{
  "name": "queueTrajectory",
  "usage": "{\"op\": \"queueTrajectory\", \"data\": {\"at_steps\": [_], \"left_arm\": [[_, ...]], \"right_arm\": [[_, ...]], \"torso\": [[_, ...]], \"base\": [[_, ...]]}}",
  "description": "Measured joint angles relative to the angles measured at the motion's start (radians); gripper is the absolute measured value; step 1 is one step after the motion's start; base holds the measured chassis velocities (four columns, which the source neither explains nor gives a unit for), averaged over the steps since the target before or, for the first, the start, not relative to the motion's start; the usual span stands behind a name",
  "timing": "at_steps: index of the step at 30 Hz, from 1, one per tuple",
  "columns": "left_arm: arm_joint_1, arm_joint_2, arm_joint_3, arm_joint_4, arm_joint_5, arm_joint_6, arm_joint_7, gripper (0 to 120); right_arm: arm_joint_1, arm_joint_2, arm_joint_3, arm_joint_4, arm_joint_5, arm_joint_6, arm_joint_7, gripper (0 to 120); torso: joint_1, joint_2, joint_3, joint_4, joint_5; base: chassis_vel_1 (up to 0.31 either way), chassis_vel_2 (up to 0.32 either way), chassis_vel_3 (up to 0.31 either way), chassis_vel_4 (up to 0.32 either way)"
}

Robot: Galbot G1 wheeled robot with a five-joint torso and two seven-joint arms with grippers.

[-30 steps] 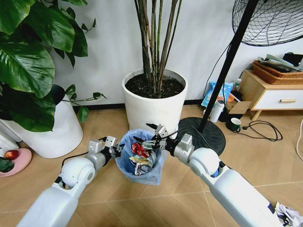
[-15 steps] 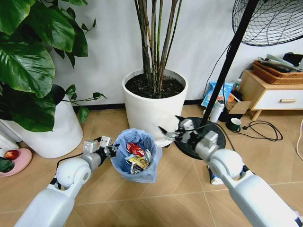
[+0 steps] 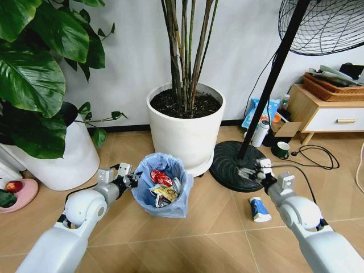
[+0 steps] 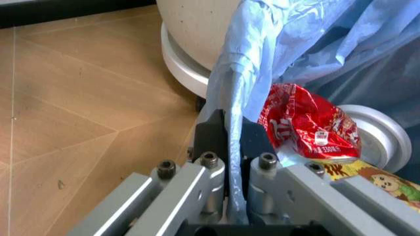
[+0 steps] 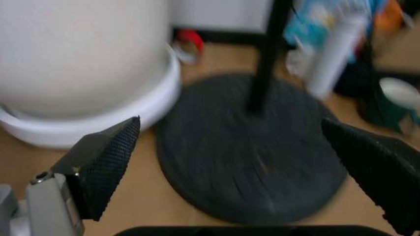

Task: Pick up the trash bin and place the garbage on the floor into it.

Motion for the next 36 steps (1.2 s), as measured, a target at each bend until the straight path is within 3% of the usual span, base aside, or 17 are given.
{"op": "queueTrajectory", "data": {"at_steps": [13, 18, 26, 30, 31, 33, 36], "left_arm": [[-0.002, 0.008, 0.001, -0.001, -0.004, -0.002, 0.003, 0], [-0.002, 0.011, 0.004, -0.002, -0.005, -0.003, 0.004, 0], [-0.001, 0.012, 0.006, -0.003, -0.003, -0.007, 0.006, 0], [0.002, 0.010, 0.007, -0.008, -0.002, -0.008, 0.002, 0], [0.000, 0.015, 0.007, -0.012, -0.005, -0.008, -0.001, 0], [-0.001, 0.016, 0.007, -0.013, -0.006, -0.008, -0.001, 0], [-0.004, 0.024, 0.006, -0.017, -0.013, -0.008, -0.003, 0]], "right_arm": [[-0.030, 0.073, 0.039, -0.207, 0.021, -0.012, 0.034, 100], [0.034, 0.119, 0.010, -0.328, 0.018, -0.012, 0.047, 100], [0.096, 0.128, -0.013, -0.464, -0.004, -0.008, 0.028, 100], [0.132, 0.127, -0.024, -0.528, 0.000, -0.020, 0.016, 88], [0.155, 0.126, -0.035, -0.573, 0.002, -0.020, -0.001, 81], [0.158, 0.125, -0.037, -0.578, 0.002, -0.020, -0.003, 81], [0.174, 0.131, -0.043, -0.614, 0.009, -0.026, -0.014, 62]], "torso": [[0.000, 0.000, 0.000, -0.0003, -0.0004], [0.000, 0.000, 0.000, 0.0001, 0.0003], [0.000, 0.000, 0.000, -0.0001, -0.0002], [0.000, 0.000, 0.000, 0.0000, 0.0001], [0.000, 0.000, 0.000, 0.0000, 0.0002], [0.000, 0.000, 0.000, 0.0000, 0.0002], [0.000, 0.000, 0.000, 0.0000, -0.0001]], "base": [[0.000, 0.000, 0.000, 0.000], [0.000, 0.000, 0.000, 0.000], [0.000, 0.000, 0.000, 0.000], [0.000, 0.000, 0.000, 0.000], [0.000, 0.000, 0.000, 0.000], [0.000, 0.000, 0.000, 0.000], [0.000, 0.000, 0.000, 0.000]]}}
